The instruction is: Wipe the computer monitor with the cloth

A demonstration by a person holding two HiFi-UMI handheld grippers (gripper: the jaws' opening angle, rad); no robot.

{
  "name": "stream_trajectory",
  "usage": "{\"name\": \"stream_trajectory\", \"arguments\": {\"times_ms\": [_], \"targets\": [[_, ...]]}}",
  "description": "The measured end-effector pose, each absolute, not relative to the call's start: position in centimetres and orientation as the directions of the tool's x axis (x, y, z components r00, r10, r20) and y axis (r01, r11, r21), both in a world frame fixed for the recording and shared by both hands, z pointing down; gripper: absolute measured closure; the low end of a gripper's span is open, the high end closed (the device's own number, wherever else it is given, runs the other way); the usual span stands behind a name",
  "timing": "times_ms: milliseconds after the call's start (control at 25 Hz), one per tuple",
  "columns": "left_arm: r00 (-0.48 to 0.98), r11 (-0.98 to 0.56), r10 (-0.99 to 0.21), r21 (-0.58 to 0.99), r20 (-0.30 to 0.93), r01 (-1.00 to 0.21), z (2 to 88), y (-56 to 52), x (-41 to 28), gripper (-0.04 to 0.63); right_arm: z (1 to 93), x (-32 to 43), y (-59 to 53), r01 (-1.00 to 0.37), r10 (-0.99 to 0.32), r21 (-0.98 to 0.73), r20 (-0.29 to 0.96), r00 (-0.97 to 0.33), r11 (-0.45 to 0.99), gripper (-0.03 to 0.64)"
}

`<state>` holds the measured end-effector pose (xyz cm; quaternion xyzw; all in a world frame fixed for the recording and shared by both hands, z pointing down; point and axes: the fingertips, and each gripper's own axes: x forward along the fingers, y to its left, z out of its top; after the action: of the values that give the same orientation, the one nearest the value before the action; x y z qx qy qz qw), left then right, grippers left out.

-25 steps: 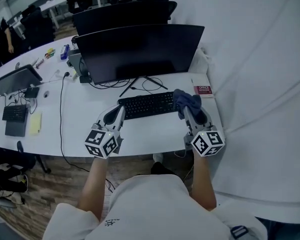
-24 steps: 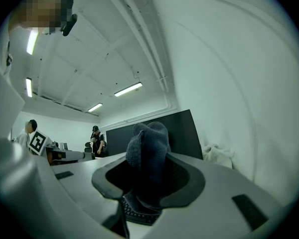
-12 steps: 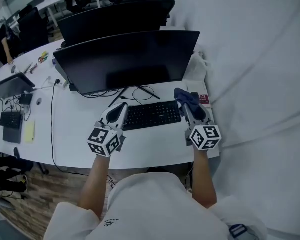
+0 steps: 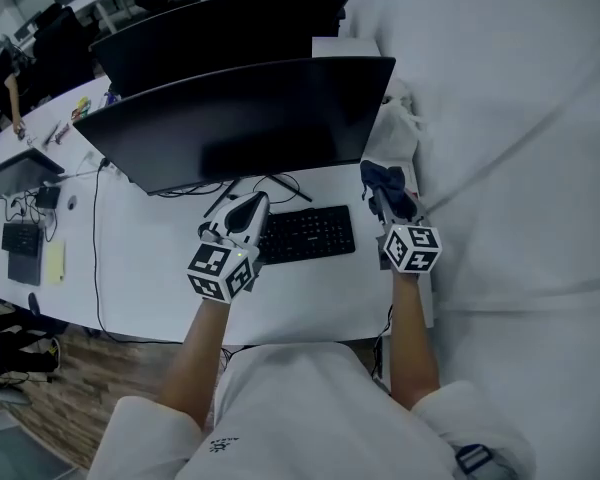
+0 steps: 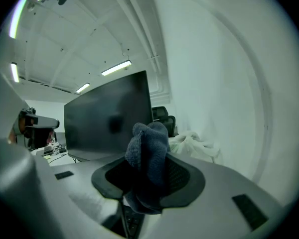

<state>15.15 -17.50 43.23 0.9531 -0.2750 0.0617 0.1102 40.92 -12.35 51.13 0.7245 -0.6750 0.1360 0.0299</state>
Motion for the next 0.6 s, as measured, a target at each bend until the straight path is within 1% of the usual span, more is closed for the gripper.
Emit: {"name": "stream_trajectory", "arguments": {"times_ms": [240,600], "targets": [[0.847,-0.831,-0.497,0.176,0.190,-0.527,44.3,-18.4,19.0,0.589,54.6,44.9,-15.0,-0.985,-0.958,-0.133,0.279,0.070,-0.111,0.462],[0.843,-0.833,-0.478,0.176,0.248,-0.524,46.9,-19.3,21.3,0.589,58.7,46.8,-17.8,-0.991,-0.932,-0.086,0.358,0.064,-0.101,0.462]]}}
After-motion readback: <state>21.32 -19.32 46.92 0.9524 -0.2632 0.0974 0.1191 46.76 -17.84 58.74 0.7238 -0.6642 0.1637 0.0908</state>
